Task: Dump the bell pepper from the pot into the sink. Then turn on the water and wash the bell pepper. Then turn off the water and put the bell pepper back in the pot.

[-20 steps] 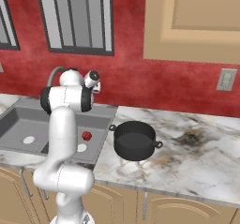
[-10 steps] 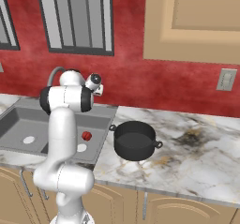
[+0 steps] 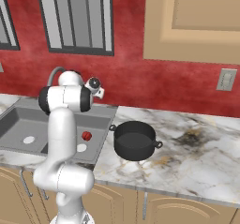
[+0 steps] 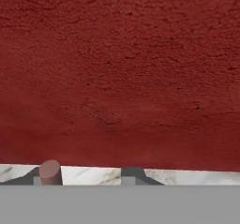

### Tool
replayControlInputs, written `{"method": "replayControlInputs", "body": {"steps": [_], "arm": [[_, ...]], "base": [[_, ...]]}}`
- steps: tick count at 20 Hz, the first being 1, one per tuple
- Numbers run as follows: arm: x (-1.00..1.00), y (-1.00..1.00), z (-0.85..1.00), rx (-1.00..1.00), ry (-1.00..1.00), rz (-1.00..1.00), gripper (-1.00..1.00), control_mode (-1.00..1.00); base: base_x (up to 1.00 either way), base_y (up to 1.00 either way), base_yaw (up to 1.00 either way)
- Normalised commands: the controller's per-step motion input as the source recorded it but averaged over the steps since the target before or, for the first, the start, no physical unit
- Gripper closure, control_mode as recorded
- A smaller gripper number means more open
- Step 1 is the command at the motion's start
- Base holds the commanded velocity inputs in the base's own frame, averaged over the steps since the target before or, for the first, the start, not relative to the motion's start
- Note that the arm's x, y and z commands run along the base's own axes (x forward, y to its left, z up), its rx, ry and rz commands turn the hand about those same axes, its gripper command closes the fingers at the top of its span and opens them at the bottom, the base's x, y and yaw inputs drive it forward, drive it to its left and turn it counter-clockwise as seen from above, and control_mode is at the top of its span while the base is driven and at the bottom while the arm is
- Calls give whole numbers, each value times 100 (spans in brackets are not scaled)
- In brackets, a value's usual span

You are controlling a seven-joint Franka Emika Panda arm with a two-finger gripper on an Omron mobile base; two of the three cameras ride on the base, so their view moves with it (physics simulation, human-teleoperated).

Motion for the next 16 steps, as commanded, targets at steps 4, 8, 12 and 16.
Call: {"method": "replayControlInputs", "body": {"steps": [4,8,12,16], "arm": [[0,-93,-19,4,0,-9,100,-100],[0,-56,-5,7,0,-5,-100,-100],[0,-35,12,12,0,0,-100,-100],[-1,-52,44,18,0,0,-100,-100]], "base": [[0,0,0],[0,0,0],[0,0,0],[0,0,0]]}}
